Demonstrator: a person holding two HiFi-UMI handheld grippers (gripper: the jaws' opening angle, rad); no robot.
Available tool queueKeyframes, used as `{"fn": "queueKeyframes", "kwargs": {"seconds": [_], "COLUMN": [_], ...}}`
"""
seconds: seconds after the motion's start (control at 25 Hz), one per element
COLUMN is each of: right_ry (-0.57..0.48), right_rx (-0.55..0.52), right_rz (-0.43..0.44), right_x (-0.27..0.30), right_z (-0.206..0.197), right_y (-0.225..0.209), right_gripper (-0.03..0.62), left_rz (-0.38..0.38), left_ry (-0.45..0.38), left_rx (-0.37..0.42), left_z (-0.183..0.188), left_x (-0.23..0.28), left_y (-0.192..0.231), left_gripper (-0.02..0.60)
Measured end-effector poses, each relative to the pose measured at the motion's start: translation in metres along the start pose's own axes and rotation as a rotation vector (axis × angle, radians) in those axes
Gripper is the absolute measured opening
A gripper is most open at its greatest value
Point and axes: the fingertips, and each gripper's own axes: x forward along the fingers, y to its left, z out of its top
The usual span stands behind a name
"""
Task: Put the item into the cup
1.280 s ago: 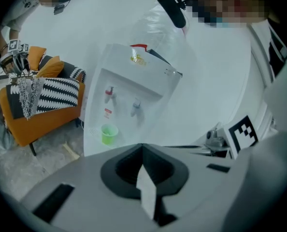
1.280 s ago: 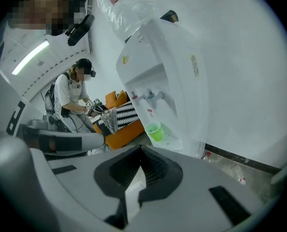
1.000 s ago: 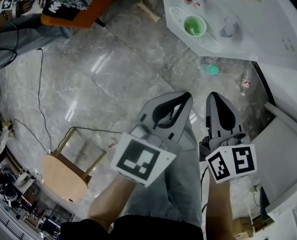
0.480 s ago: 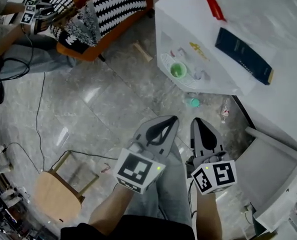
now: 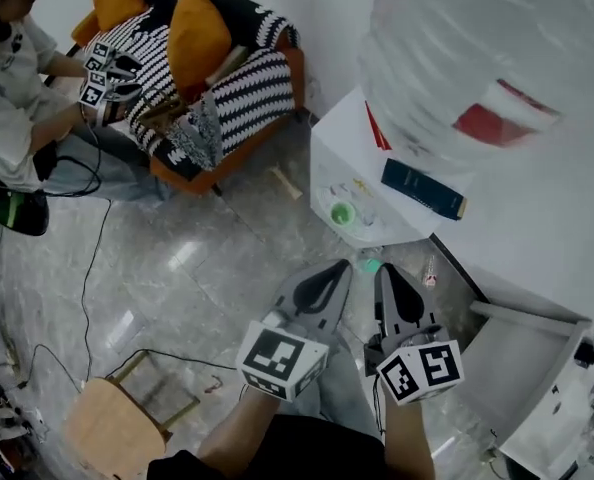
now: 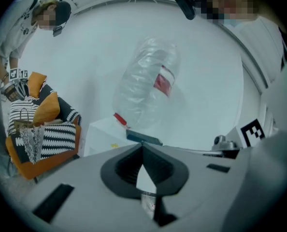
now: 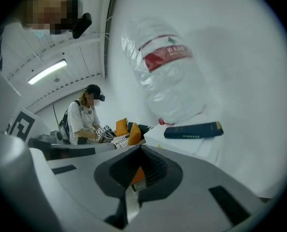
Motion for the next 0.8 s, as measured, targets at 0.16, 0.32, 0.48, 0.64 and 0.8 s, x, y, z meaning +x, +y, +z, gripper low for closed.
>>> {"fn": "queueKeyframes", "kwargs": {"seconds": [0.16, 0.32, 0.48, 0.64, 0.8], "right_ry": [-0.071, -0.162, -0.209, -0.238, -0.242], "right_rx": [0.003, -0.056, -0.114, -0.161, -0.208], "right_rz": [-0.025, -0.040, -0.049, 0.015, 0.100], "right_x": [-0.025, -0.050, -0.060, -0.054, -0.050], "right_z": [0.042, 0.093, 0.127, 0.150, 0.156], "right_y": [0.005, 0.009, 0.012, 0.041, 0.075], "right_gripper": [0.008, 0.008, 0.008, 0.008, 0.009], "left_rz": [0.003, -0.016, 0.005, 0.027, 0.050], "left_ry": [-0.056, -0.141, -0.218, -0.262, -0.283], "left_rx": [0.006, 0.074, 0.143, 0.170, 0.173], "left_z": [0.041, 0.093, 0.134, 0.160, 0.168], "left_x": [-0.018, -0.030, -0.046, -0.061, -0.075], "left_y": [-0.020, -0.046, -0.058, -0.060, -0.058], "left_gripper": [0.014, 0.014, 0.014, 0.014, 0.014]}}
